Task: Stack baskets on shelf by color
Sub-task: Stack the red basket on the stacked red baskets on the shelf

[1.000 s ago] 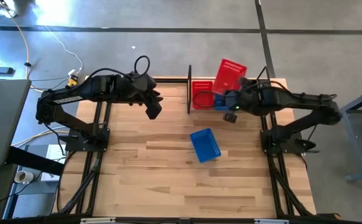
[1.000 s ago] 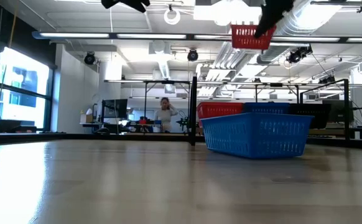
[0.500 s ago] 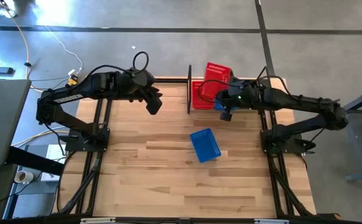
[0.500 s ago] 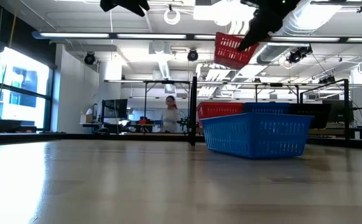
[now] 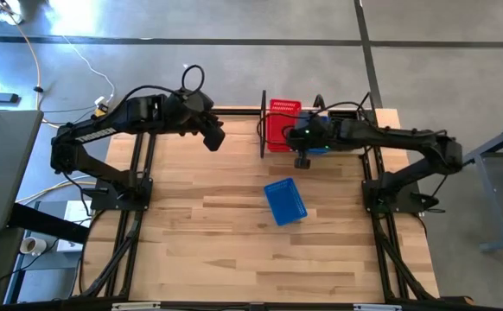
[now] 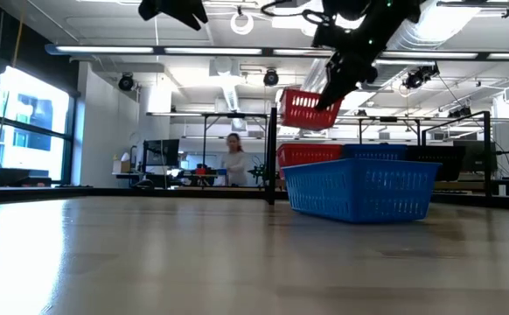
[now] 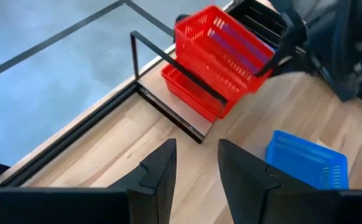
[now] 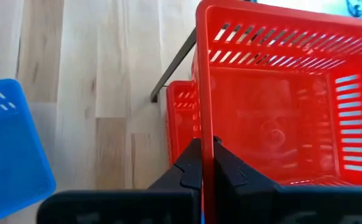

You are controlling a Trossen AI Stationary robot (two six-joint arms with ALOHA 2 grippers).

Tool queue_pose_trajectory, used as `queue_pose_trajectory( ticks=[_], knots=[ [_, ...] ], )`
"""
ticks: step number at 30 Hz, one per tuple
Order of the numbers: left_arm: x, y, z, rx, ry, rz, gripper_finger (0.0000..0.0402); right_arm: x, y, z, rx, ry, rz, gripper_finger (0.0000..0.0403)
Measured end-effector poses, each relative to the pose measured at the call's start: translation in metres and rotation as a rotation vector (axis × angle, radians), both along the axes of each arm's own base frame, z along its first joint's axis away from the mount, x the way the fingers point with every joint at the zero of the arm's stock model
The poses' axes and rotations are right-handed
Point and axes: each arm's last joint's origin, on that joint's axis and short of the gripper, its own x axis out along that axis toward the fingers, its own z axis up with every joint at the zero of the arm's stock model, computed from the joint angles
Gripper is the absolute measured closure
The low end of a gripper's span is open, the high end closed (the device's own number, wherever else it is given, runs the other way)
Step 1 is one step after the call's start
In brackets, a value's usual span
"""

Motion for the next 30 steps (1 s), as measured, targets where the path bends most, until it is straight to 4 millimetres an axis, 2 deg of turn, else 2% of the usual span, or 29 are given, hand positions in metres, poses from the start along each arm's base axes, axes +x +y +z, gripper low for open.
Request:
queue_pose_trajectory(
  ticks=[5, 16, 30],
  knots=[
    [-0.002, 0.006, 0.0, 0.0, 0.0, 0.025, 0.0294, 0.009, -0.005, -0.015, 0.01, 0.051, 0.009, 0.0403],
    [-0.004, 0.011, 0.0, -0.002, 0.0, 0.043, 0.0294, 0.016, -0.015, -0.03, 0.037, 0.085, -0.004, 0.0403],
    [-0.004, 0.011, 0.0, -0.003, 0.0, 0.042, 0.0294, 0.013, -0.026, -0.032, 0.072, 0.078, -0.021, 0.0403]
  ],
)
